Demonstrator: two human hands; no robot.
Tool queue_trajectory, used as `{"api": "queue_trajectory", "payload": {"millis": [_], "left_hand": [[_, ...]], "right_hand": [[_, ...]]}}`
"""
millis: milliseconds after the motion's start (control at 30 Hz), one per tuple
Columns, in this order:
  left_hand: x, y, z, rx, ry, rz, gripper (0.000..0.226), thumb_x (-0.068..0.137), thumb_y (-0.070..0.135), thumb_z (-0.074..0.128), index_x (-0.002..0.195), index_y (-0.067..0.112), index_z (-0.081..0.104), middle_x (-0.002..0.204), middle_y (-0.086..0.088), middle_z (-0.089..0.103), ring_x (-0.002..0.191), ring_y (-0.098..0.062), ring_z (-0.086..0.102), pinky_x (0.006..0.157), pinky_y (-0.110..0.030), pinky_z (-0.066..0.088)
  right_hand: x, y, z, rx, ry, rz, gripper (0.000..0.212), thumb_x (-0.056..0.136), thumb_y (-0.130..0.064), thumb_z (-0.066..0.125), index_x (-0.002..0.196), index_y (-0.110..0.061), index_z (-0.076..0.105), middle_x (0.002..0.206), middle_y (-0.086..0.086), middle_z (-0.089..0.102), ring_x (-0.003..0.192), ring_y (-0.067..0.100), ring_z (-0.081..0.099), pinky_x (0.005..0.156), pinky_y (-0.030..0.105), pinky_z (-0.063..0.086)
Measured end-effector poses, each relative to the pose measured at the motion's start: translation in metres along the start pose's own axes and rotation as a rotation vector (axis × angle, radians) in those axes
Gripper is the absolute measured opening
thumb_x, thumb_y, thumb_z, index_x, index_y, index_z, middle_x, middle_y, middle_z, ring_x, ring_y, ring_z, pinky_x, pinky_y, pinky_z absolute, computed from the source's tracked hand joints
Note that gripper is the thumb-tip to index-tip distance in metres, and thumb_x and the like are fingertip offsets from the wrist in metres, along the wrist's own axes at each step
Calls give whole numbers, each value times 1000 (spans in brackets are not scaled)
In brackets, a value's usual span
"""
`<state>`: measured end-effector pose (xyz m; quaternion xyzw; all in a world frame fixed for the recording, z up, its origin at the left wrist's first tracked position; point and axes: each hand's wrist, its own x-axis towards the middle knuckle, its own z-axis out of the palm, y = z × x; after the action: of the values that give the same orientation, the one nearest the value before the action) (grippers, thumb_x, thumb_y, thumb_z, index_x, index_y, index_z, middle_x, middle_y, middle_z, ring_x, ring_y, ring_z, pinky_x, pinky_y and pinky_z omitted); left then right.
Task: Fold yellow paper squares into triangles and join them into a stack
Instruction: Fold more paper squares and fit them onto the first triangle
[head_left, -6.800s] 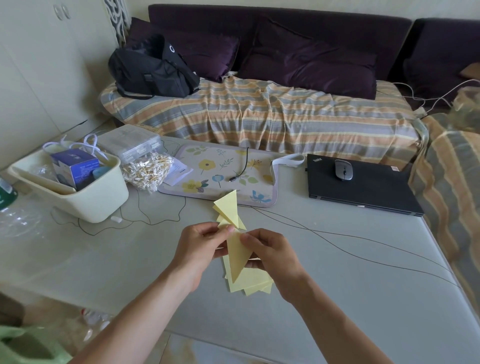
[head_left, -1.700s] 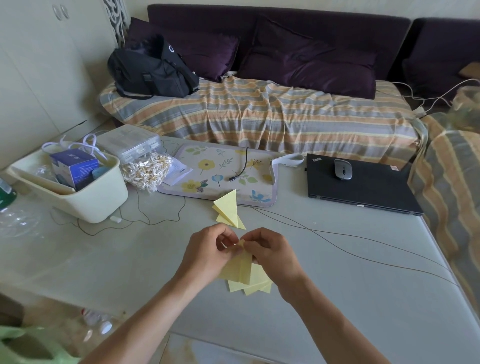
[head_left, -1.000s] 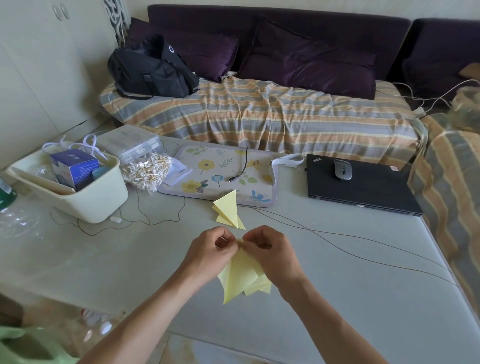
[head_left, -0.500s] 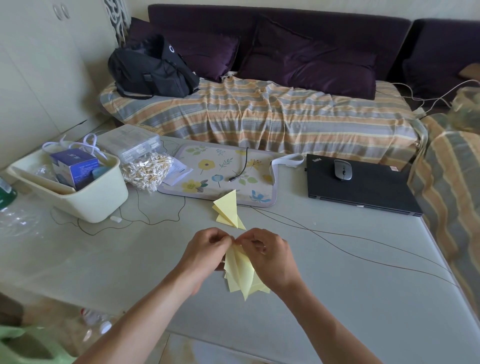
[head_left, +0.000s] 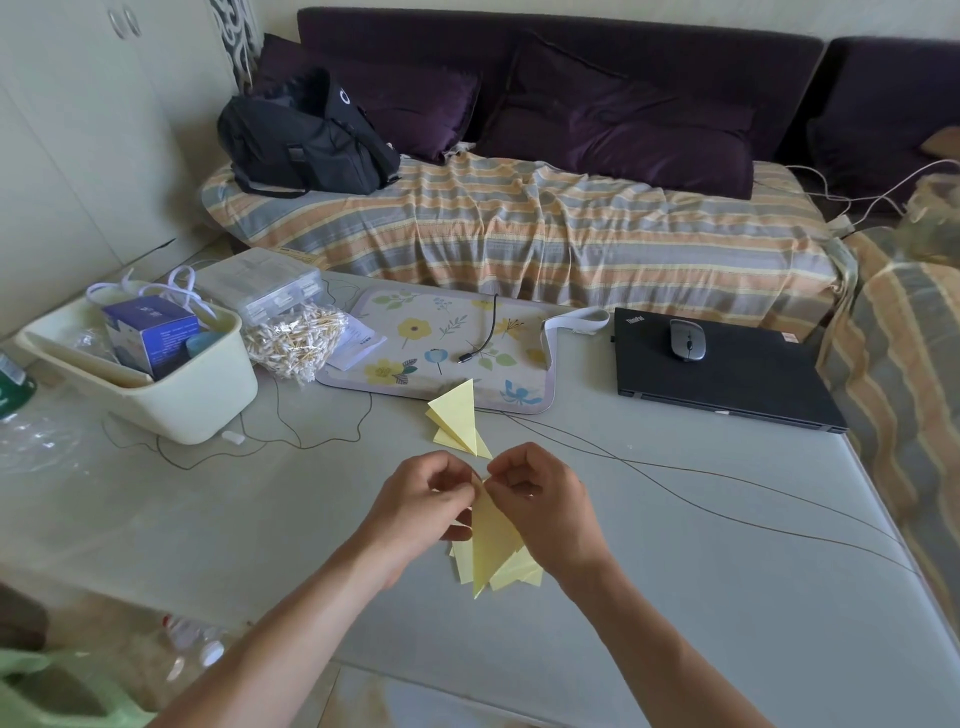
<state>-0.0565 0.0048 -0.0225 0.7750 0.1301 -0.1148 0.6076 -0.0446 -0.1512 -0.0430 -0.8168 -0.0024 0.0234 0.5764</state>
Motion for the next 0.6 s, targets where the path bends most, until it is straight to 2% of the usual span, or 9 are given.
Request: {"api": "queue_trajectory", "payload": {"millis": [100,233,333,433,533,600], "left_hand": [[2,-2,-1,28,62,28,12,90,7,61,87,12,71,84,-8,72,72,-19,75,73,-42,65],[4,-2,-2,0,92,36,8,89,7,64,90,10,71,90,-15,71,70,-17,73,71,-38,65],[5,-4,-3,-14,36,-5,5,90,7,68,93,8,72,86,-12,73,73,-18,73,78,-40,65],[2,-5,0,-18,-44,-43,5,91,11,73,94,6,75,87,-12,78,80,-26,75,79,-41,64],[3,-5,0,-24,-6,-17,5,92,12,73,90,8,76,82,-9,78,75,-22,75,76,-38,65],[5,-4,-1,-34,34,-2,9,92,14,72,87,9,76,76,-3,76,71,-17,72,73,-33,63]], "right_hand": [[1,-3,-1,22,-17,16,7,88,-18,70,86,-24,71,81,-11,74,76,2,68,67,14,49],[-1,-4,0,-29,-64,79,10,88,-32,72,80,-26,74,78,-11,74,68,-2,64,61,12,45],[-1,-1,1,-55,-46,81,10,88,-26,73,78,-25,74,75,-10,73,64,-2,60,59,11,42],[1,-1,-2,-45,-9,88,12,89,-23,71,78,-26,73,76,-10,73,66,0,61,61,14,45],[2,0,-1,-9,-12,122,12,91,-27,69,80,-26,73,79,-10,73,73,8,65,67,23,51],[1,0,0,11,-32,137,13,92,-29,67,81,-25,72,77,-10,72,70,8,63,67,26,50]]}}
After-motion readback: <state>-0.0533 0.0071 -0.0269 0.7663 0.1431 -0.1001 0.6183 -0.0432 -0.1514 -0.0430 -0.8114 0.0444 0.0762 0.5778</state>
